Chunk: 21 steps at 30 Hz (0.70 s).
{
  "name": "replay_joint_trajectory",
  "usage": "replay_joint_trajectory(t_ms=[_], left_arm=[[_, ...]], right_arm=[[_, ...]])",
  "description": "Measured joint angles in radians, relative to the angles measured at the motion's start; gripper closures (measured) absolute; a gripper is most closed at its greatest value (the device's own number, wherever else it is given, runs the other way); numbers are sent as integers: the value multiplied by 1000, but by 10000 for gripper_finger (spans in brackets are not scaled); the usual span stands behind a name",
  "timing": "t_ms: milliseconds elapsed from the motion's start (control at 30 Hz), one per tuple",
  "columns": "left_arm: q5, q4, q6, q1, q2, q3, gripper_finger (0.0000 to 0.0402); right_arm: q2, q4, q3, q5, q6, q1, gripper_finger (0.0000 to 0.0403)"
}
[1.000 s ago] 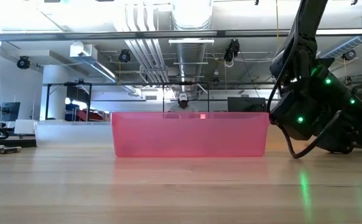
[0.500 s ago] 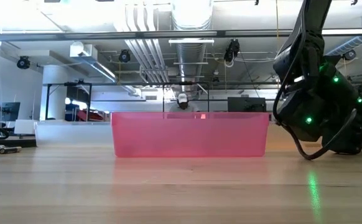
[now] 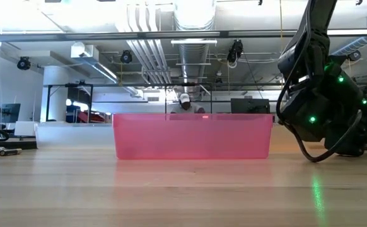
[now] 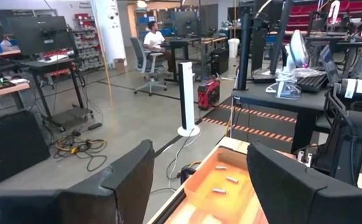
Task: Sort batteries
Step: Put the silver battery into the pink bin
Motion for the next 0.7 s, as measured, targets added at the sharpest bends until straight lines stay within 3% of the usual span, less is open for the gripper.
replay_joint_trajectory(t_ms=[267,433,700], left_arm=[[3,-7,31,0,-8,0,168],[4,1,58,0,-10,0,168],[19,5,63,0,-11,0,168]], right_arm=[[-109,-68,66,-102,221,-3,196],[-117,-84,30,-164,365,-27,165],[-133,-81,-5,-228,493,-29,154]])
